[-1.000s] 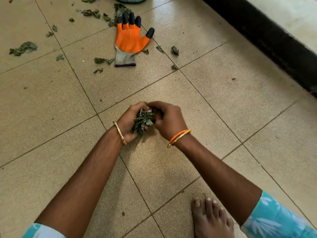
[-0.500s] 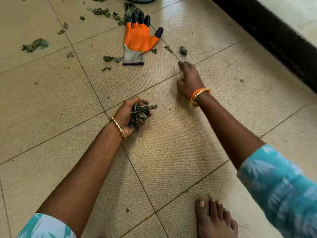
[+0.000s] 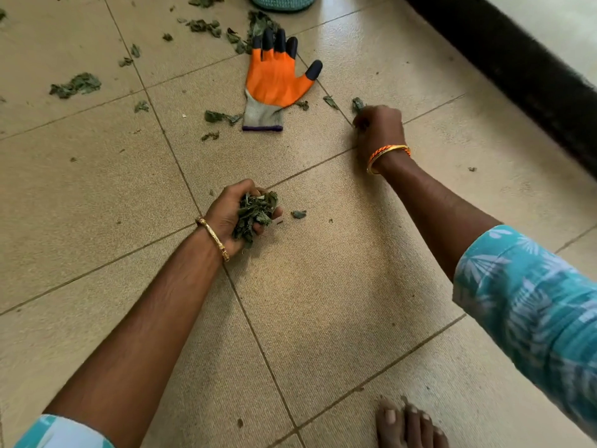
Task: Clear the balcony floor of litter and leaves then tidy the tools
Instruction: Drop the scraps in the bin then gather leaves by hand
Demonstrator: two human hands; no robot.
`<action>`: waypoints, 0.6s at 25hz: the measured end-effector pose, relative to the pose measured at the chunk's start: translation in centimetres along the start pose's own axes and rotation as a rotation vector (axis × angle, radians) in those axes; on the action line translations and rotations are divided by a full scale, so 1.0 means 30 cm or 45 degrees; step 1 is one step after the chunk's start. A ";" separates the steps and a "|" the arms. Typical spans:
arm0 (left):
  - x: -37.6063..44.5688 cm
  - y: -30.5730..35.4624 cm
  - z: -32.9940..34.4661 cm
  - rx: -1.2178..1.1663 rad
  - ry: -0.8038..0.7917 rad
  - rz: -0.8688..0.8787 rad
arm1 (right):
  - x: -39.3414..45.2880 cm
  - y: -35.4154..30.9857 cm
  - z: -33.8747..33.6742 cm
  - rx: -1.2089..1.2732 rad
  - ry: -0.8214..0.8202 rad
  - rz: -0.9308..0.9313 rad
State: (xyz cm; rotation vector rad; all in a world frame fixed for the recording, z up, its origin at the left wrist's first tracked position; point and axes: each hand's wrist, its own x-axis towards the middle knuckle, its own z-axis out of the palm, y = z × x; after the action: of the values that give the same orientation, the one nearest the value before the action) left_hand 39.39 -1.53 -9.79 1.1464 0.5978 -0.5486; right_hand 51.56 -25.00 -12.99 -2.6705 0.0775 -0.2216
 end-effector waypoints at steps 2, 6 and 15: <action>0.009 0.013 -0.008 0.021 0.010 0.012 | 0.058 -0.003 0.004 0.120 0.107 0.107; 0.040 0.035 -0.024 0.048 0.033 0.024 | 0.143 -0.063 0.058 -0.036 -0.033 0.185; 0.083 0.111 -0.088 0.076 0.091 0.089 | 0.226 -0.148 0.155 0.110 -0.032 0.236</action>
State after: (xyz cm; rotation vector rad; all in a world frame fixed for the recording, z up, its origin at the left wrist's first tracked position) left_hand 43.02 1.79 -10.06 1.2430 0.6035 -0.4702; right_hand 59.10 -19.62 -14.12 -2.5601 0.2992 -0.1286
